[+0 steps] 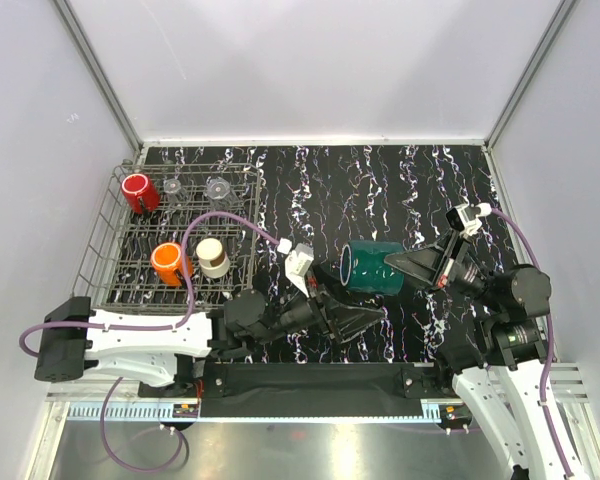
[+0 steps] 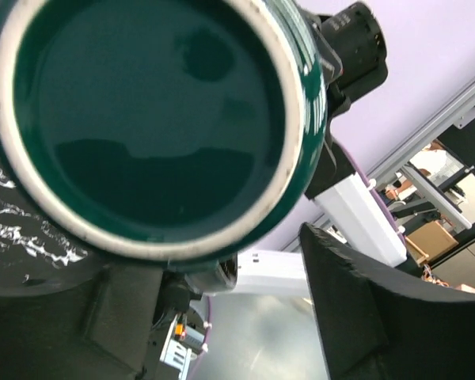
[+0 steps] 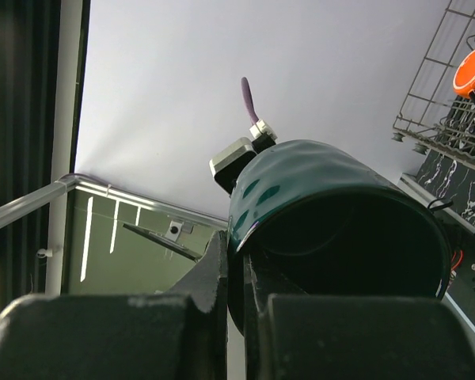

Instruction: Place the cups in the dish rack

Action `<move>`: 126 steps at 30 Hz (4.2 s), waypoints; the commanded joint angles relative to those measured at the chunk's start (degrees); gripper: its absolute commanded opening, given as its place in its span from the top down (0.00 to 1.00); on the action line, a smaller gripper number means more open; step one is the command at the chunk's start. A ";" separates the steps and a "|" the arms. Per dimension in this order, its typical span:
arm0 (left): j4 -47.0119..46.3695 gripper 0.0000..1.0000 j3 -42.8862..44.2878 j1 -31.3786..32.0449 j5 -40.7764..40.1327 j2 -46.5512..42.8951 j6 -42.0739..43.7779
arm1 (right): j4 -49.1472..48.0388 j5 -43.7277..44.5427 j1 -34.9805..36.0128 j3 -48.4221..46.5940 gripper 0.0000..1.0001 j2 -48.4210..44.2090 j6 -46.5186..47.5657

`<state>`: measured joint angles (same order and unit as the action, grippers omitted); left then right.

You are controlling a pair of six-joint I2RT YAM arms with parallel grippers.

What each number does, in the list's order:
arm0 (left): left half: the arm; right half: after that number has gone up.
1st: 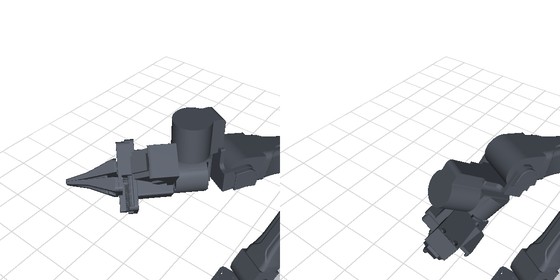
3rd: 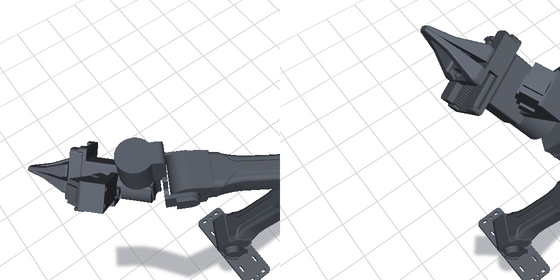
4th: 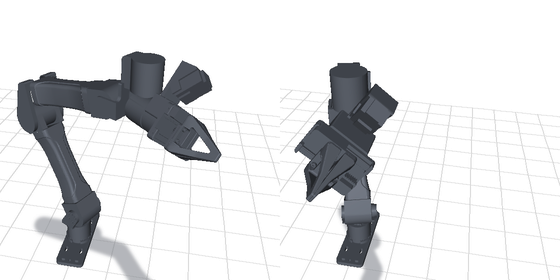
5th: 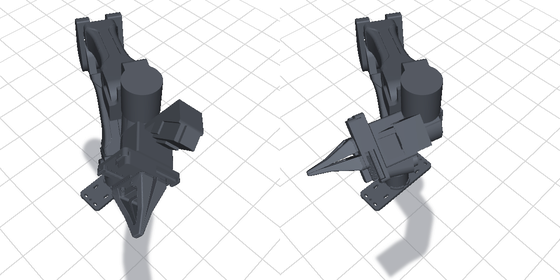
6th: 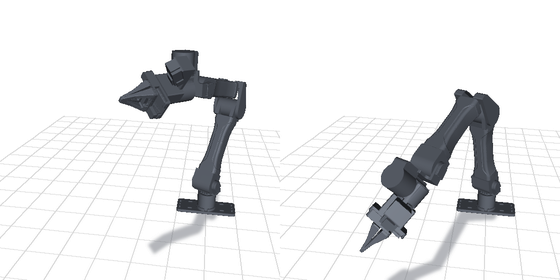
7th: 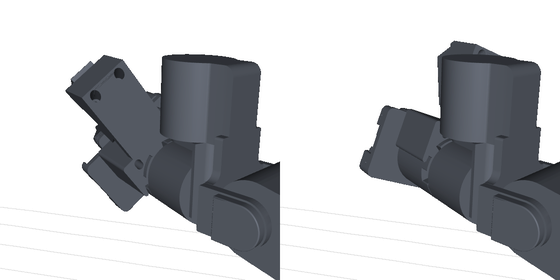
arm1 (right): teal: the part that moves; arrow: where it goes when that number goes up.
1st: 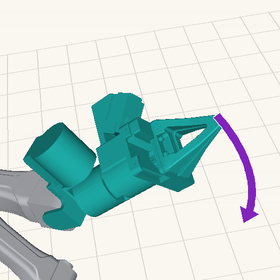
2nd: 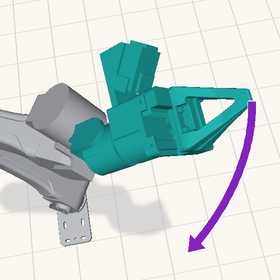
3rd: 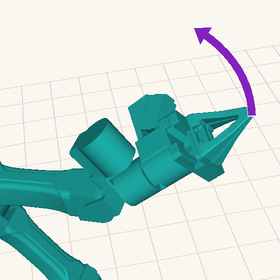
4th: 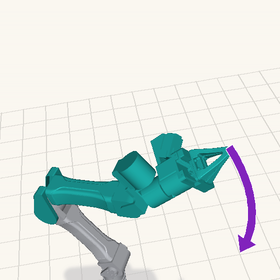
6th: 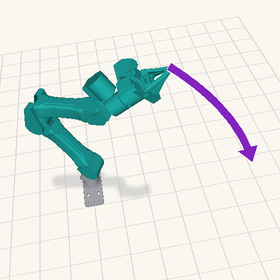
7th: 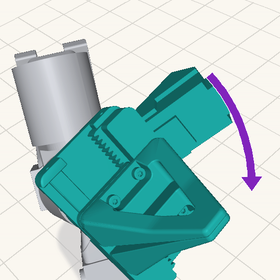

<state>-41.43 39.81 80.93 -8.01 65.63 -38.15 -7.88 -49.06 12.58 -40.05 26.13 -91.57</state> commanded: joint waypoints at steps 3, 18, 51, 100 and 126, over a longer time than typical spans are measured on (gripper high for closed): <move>-7.78 0.37 2.03 0.29 -4.12 0.47 -0.34 | -5.39 0.19 0.08 -0.55 1.00 -1.08 -0.98; -8.23 1.00 1.32 0.29 -7.02 0.39 -1.05 | -2.06 -0.16 -0.01 -0.02 0.82 -1.35 1.73; 113.59 1.00 28.65 -0.59 -52.81 -35.23 -18.19 | 24.93 6.08 0.08 -3.19 0.00 3.05 23.63; 71.31 1.00 4.31 -99.82 -15.02 -7.02 14.78 | 35.48 4.14 0.08 -4.68 0.00 0.85 29.96; 65.07 1.00 0.44 -104.22 -10.54 3.54 12.58 | 32.75 4.85 0.08 -5.13 0.00 3.93 28.73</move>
<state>29.56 39.05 -22.87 -18.37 69.41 -24.71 27.66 -44.14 12.53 -42.92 29.74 -62.81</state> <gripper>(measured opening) 0.197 0.994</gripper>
